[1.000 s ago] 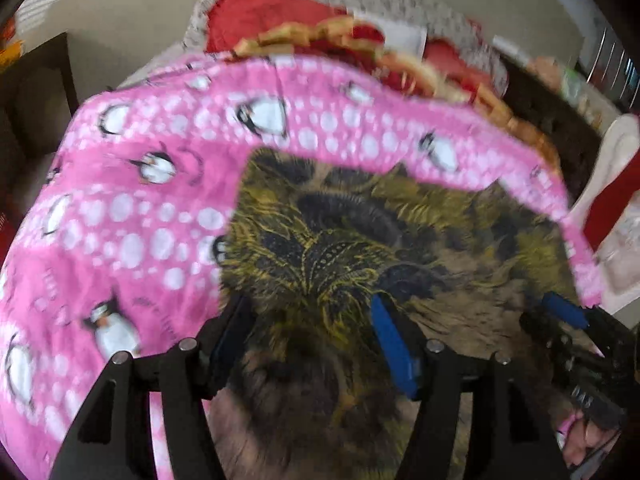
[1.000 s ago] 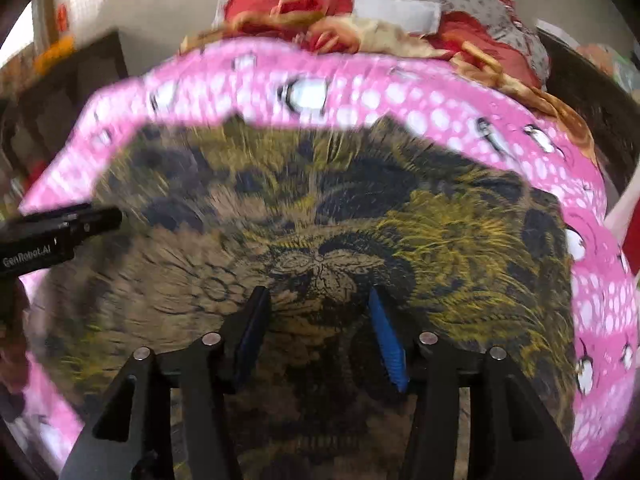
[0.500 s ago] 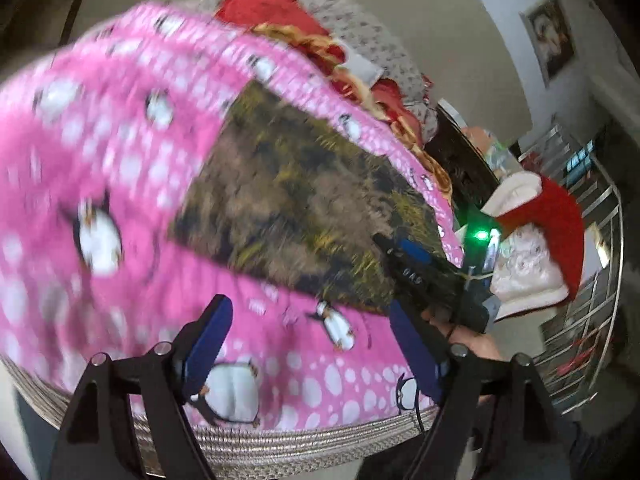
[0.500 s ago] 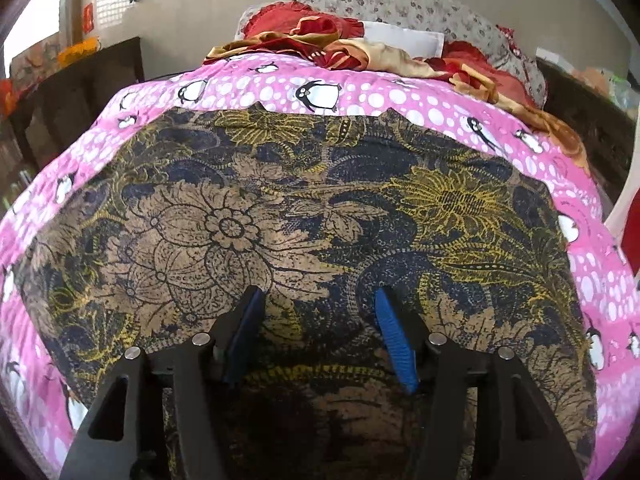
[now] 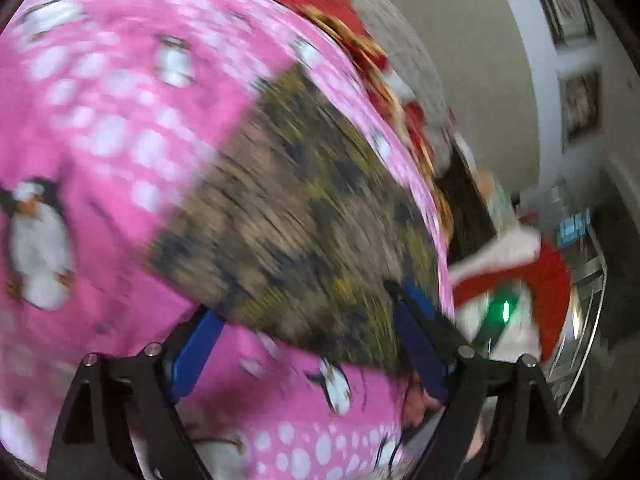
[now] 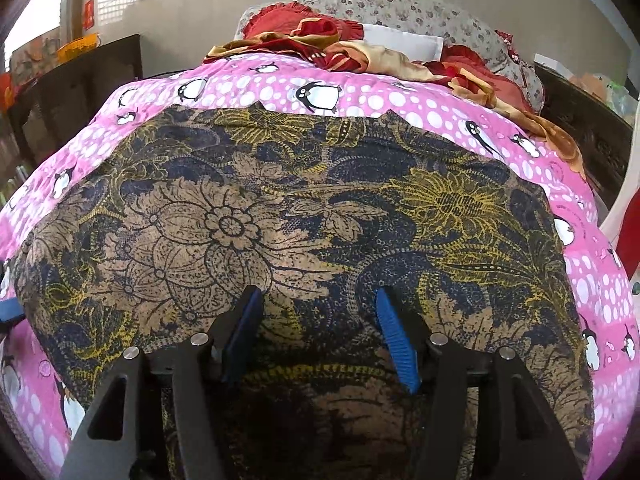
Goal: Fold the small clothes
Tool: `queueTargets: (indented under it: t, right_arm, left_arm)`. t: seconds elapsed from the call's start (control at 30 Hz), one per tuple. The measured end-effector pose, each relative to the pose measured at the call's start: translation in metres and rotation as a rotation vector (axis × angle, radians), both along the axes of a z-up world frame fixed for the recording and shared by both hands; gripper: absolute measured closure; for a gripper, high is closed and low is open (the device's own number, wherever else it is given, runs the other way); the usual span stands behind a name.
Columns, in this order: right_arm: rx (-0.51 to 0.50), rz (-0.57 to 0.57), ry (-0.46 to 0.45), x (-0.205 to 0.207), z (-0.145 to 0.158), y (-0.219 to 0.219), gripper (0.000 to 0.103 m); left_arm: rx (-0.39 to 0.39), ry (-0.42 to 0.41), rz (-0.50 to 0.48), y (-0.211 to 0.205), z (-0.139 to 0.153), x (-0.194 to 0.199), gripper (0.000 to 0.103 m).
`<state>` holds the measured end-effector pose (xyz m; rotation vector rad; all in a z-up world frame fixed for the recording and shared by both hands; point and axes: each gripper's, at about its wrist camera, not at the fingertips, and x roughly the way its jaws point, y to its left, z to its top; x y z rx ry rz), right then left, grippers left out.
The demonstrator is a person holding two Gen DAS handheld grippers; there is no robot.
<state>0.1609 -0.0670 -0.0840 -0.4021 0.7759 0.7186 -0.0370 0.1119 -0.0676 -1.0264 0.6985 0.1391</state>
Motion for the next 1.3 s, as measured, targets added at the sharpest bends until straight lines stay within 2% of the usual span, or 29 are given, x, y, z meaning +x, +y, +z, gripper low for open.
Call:
queueTargets:
  t: [0.07, 0.1, 0.17, 0.23, 0.27, 0.3, 0.37, 0.4, 0.43, 0.53, 0.73, 0.8, 0.87, 1.0, 1.1, 1.17, 1.2, 1.3]
  right_arm:
    - [-0.003, -0.001, -0.004, -0.001, 0.000, 0.000, 0.057]
    - [-0.003, -0.001, -0.003, -0.001, 0.000, 0.000, 0.057]
    - [-0.002, 0.000, -0.003, -0.001, 0.000, 0.000, 0.057]
    - [-0.004, 0.000, -0.006, -0.001, 0.000, 0.001, 0.057]
    - [-0.004, 0.000, -0.006, -0.001, 0.000, 0.001, 0.057]
    - [-0.005, 0.000, -0.006, -0.001, 0.000, 0.000, 0.057]
    - [-0.002, 0.001, -0.004, -0.001, 0.000, 0.000, 0.057]
    - [-0.002, 0.001, -0.004, -0.001, 0.000, 0.000, 0.057]
    - [-0.004, 0.001, -0.005, -0.001, 0.000, 0.000, 0.056]
    - [-0.006, 0.001, -0.007, -0.001, -0.001, 0.000, 0.056]
    - [-0.008, 0.001, -0.009, -0.002, 0.000, 0.001, 0.056]
    - [-0.009, 0.001, -0.011, -0.002, 0.000, 0.001, 0.056]
    - [-0.013, 0.000, -0.013, -0.002, -0.001, 0.001, 0.056]
    - [-0.018, 0.000, -0.007, -0.002, -0.001, 0.001, 0.056]
    - [-0.063, 0.018, 0.035, 0.001, 0.006, 0.005, 0.056]
    - [-0.088, 0.028, 0.087, 0.007, 0.018, 0.010, 0.056]
    - [-0.076, 0.027, 0.097, 0.012, 0.029, 0.013, 0.056]
    - [-0.009, 0.033, 0.115, 0.030, 0.063, 0.030, 0.056]
  left_arm:
    - [0.037, 0.000, -0.021, 0.002, 0.002, 0.004, 0.020]
    - [0.022, -0.009, 0.019, 0.012, 0.001, 0.002, 0.025]
    - [-0.029, -0.032, 0.116, 0.034, -0.001, -0.004, 0.026]
    - [-0.058, -0.043, 0.109, 0.039, 0.001, 0.001, 0.026]
    - [-0.029, -0.046, 0.079, 0.035, 0.005, 0.004, 0.026]
    - [0.033, -0.046, 0.057, 0.033, 0.012, 0.006, 0.027]
    - [0.042, -0.046, 0.097, 0.040, 0.012, 0.003, 0.027]
    - [0.012, -0.028, 0.123, 0.047, 0.007, 0.000, 0.030]
    - [-0.018, 0.003, 0.137, 0.051, -0.001, -0.001, 0.041]
    - [-0.013, 0.040, 0.146, 0.052, -0.009, -0.004, 0.055]
    - [-0.051, 0.023, 0.105, 0.043, -0.010, 0.003, 0.054]
    - [-0.060, 0.015, 0.132, 0.045, -0.010, 0.002, 0.054]
    - [-0.058, 0.015, 0.159, 0.048, -0.008, -0.003, 0.061]
    - [-0.047, 0.051, 0.189, 0.050, -0.013, -0.008, 0.084]
    - [0.039, 0.071, 0.179, 0.044, -0.004, -0.007, 0.089]
    - [0.169, 0.084, 0.164, 0.031, 0.014, -0.001, 0.090]
    - [0.278, 0.083, 0.152, 0.019, 0.029, 0.003, 0.090]
    - [0.535, 0.042, 0.110, -0.017, 0.061, 0.015, 0.090]
